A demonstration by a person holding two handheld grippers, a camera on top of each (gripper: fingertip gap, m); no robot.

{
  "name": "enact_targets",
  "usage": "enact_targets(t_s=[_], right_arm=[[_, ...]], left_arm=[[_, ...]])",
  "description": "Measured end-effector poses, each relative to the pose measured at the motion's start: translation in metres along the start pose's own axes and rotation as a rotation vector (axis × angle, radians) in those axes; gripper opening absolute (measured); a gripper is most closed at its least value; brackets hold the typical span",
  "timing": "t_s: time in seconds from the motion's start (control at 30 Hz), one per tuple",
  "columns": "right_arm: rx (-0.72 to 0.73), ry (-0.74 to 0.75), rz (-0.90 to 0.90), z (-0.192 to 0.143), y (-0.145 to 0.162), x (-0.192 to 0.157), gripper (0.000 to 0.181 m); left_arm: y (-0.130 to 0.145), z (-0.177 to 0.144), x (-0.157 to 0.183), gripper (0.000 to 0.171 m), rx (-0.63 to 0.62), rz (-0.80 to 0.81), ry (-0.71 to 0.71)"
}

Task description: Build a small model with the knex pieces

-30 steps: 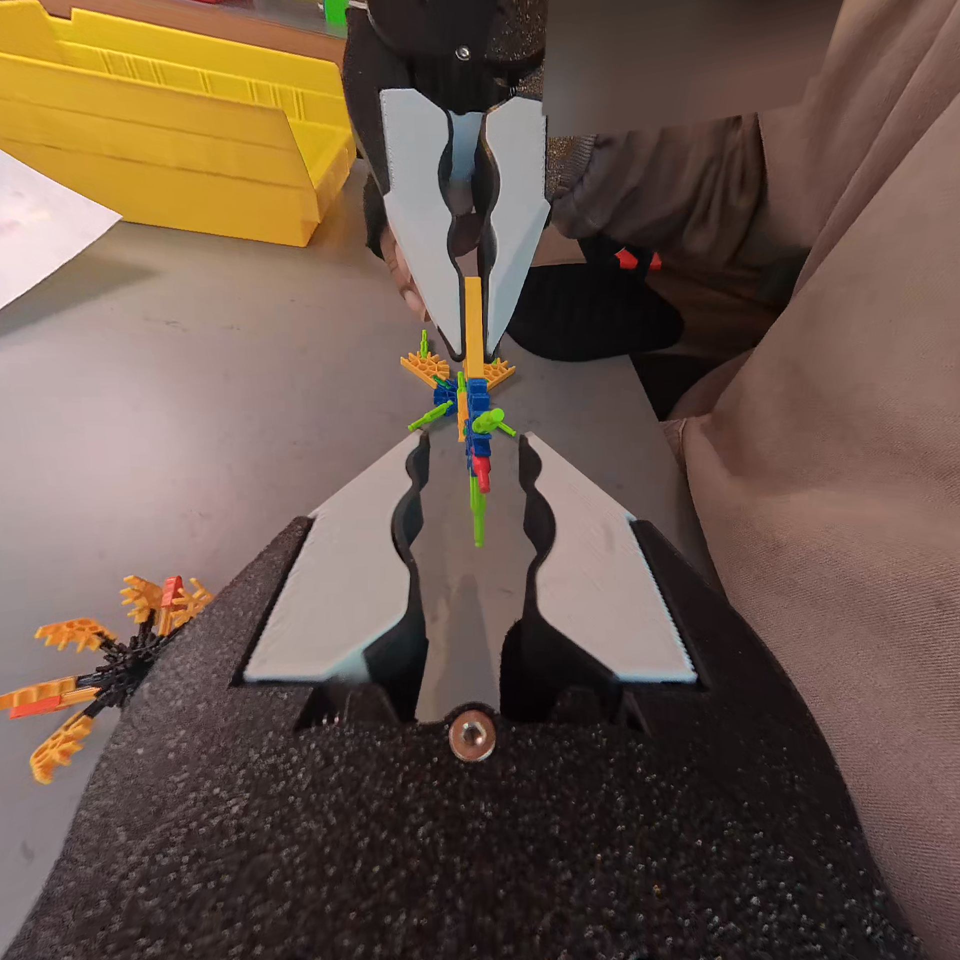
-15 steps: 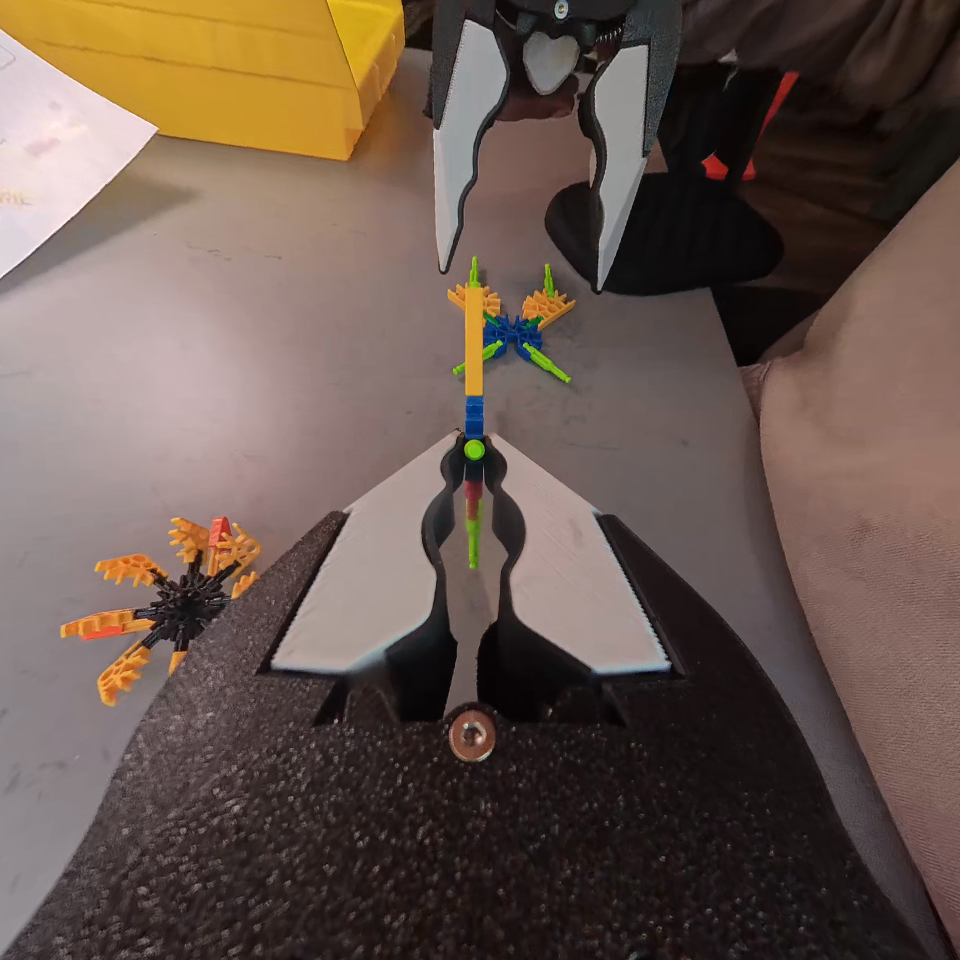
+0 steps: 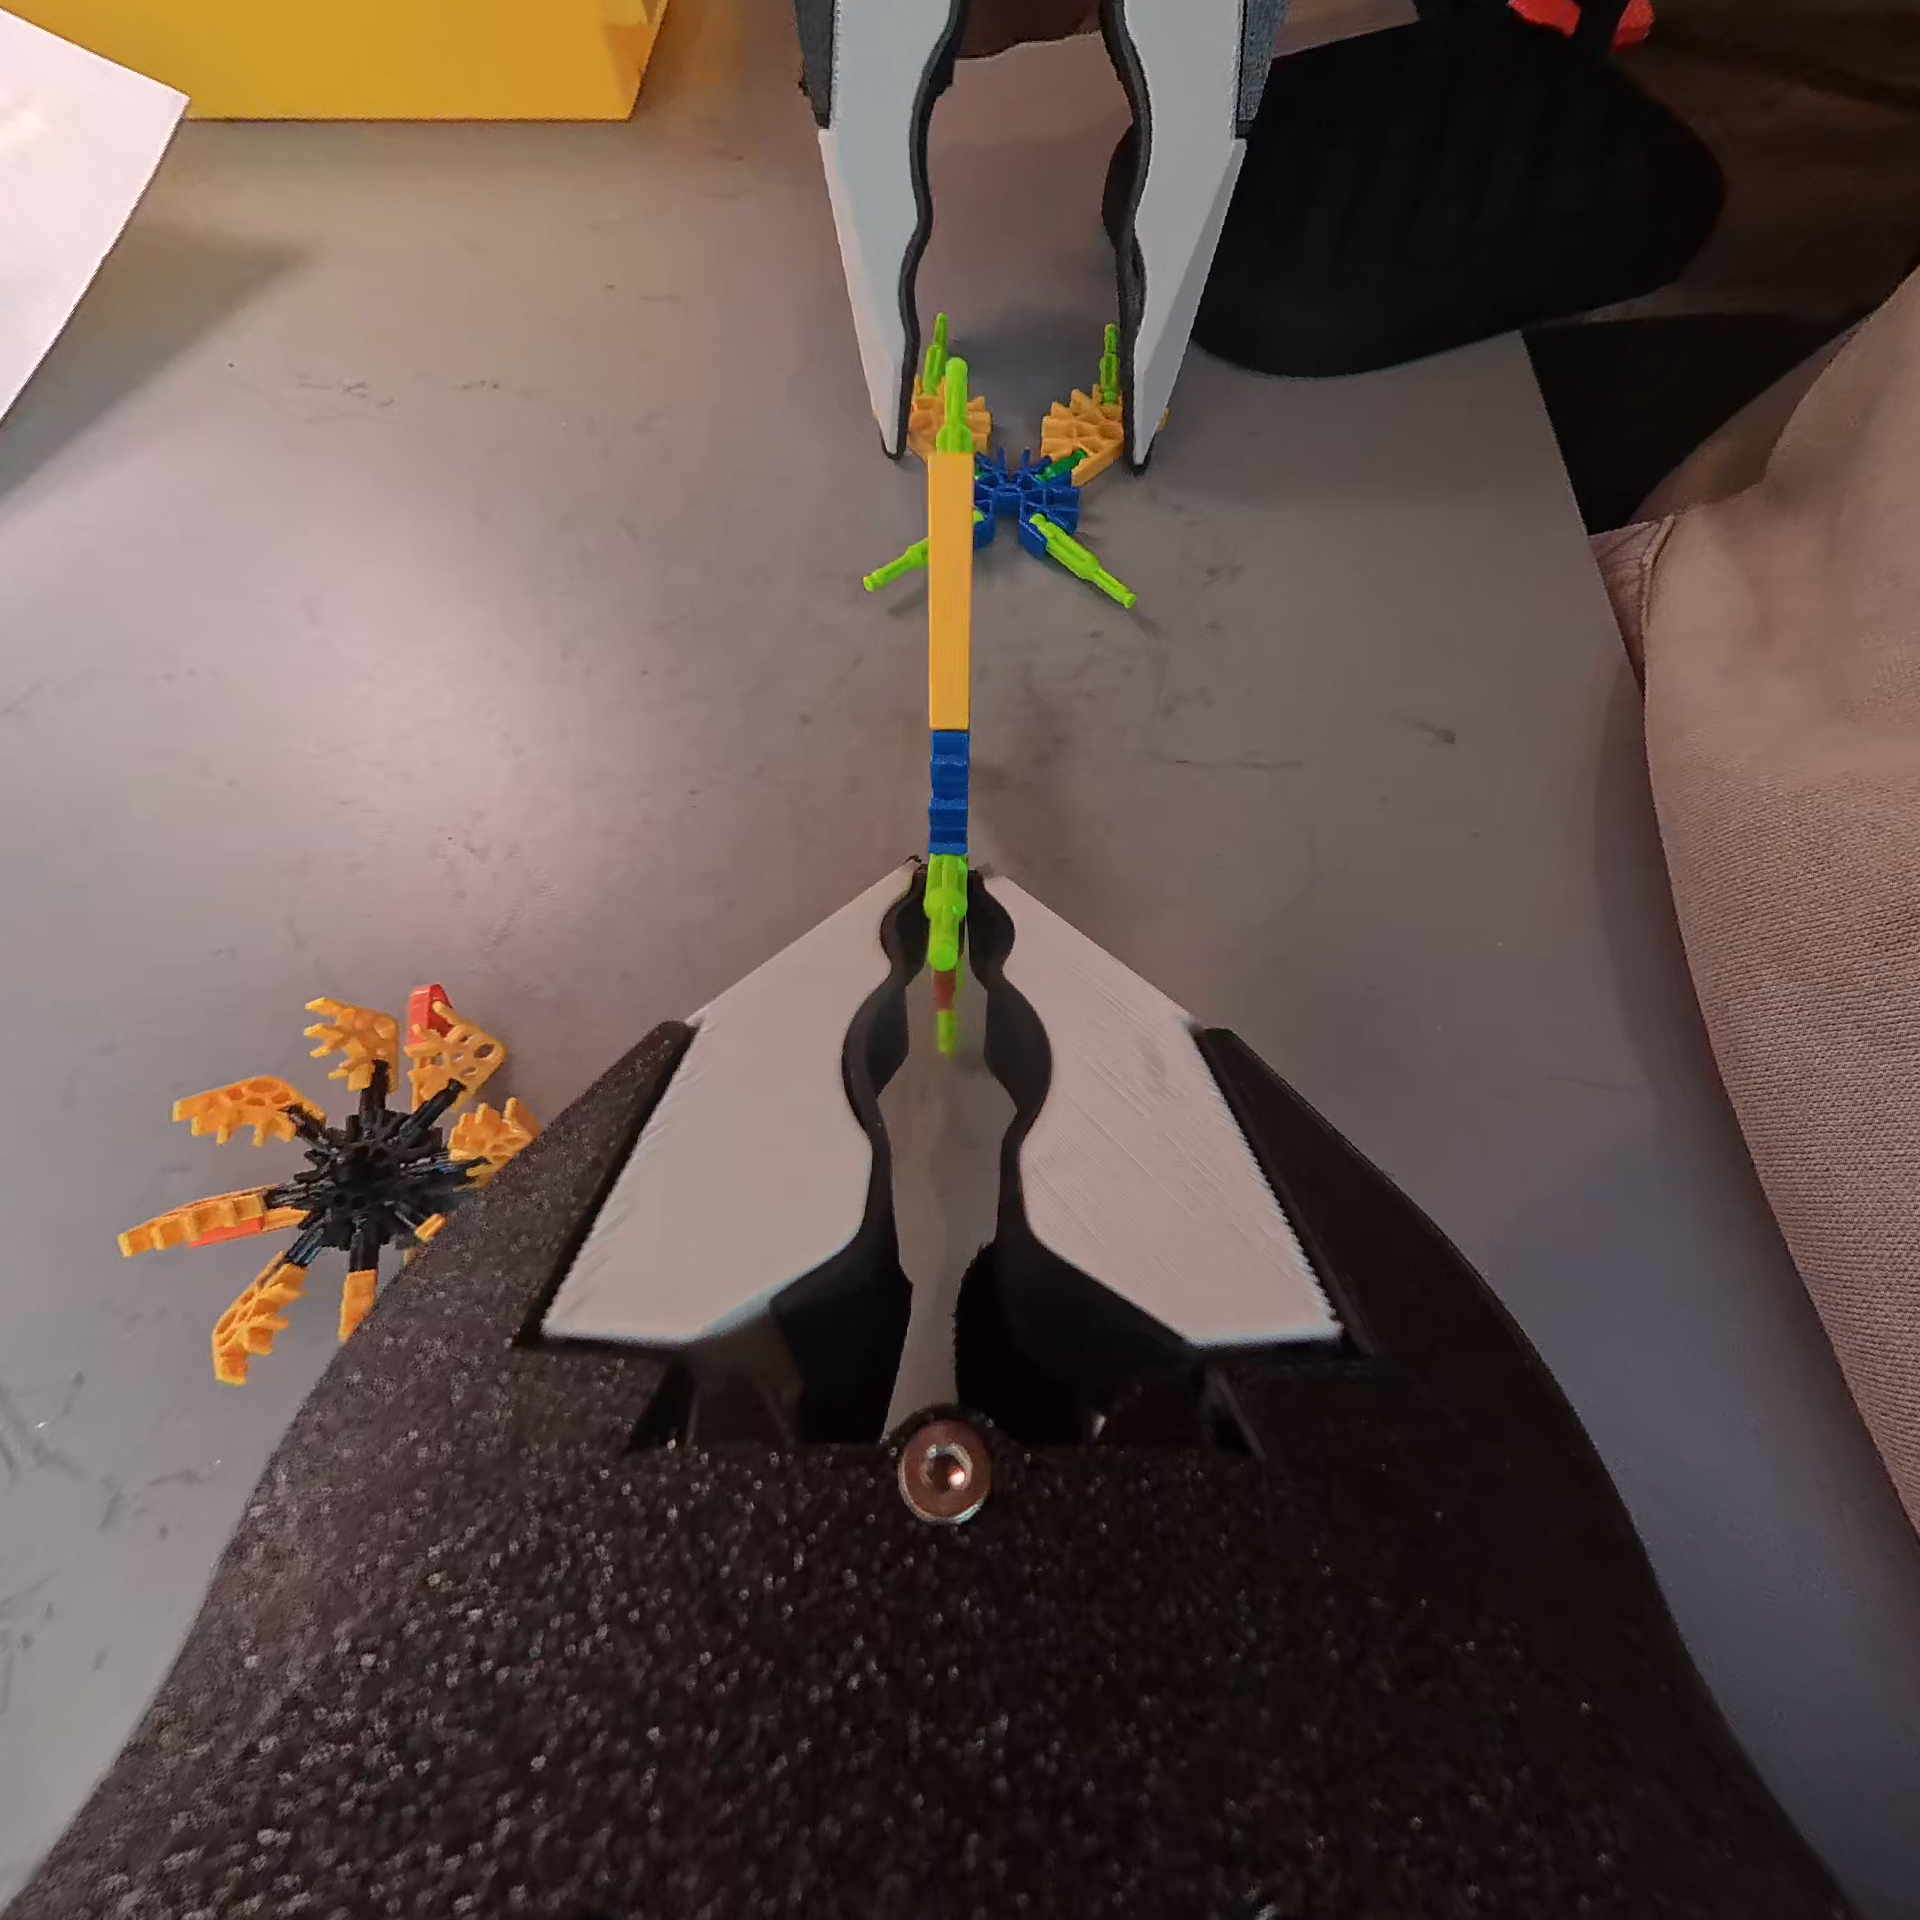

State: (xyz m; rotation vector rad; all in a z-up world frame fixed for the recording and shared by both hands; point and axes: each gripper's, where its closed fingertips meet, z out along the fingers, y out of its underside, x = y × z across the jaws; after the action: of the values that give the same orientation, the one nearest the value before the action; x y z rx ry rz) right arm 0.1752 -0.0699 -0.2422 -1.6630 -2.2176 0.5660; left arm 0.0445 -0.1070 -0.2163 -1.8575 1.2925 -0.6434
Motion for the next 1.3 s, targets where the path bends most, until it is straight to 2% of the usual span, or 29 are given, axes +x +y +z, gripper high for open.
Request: enact_targets(t_s=[0.1, 0.2, 0.23, 0.4, 0.6, 0.83, 1.07, 1.3], right_arm=[[0.008, 0.002, -0.001, 0.0, -0.001, -0.001, 0.057], [0.044, 0.0, -0.006, 0.0, -0.007, -0.002, 0.034], [0.045, -0.008, -0.003, 0.001, -0.008, -0.002, 0.033], [0.048, -0.022, -0.005, 0.002, -0.012, -0.001, 0.032], [0.1, -0.03, -0.014, -0.003, -0.029, -0.001, 0.031], [0.224, -0.051, -0.054, 0.0, -0.077, -0.004, 0.031], [0.26, -0.103, -0.106, 0.015, -0.111, -0.008, 0.032], [0.217, -0.078, -0.13, 0.02, -0.117, -0.005, 0.032]], left_arm=[[-0.003, -0.002, 0.0, 0.006, 0.015, -0.016, 0.01], [-0.003, -0.002, -0.001, 0.006, 0.019, -0.032, 0.02], [-0.002, -0.001, -0.001, 0.006, 0.018, -0.032, 0.02], [-0.001, 0.0, 0.001, 0.006, 0.012, -0.03, 0.028], [-0.007, 0.0, 0.006, 0.006, 0.043, -0.05, 0.068], [-0.008, 0.004, 0.012, 0.006, 0.043, -0.04, 0.089], [-0.007, 0.006, 0.015, 0.006, 0.036, -0.032, 0.095], [-0.007, 0.006, 0.013, 0.006, 0.024, -0.045, 0.079]])
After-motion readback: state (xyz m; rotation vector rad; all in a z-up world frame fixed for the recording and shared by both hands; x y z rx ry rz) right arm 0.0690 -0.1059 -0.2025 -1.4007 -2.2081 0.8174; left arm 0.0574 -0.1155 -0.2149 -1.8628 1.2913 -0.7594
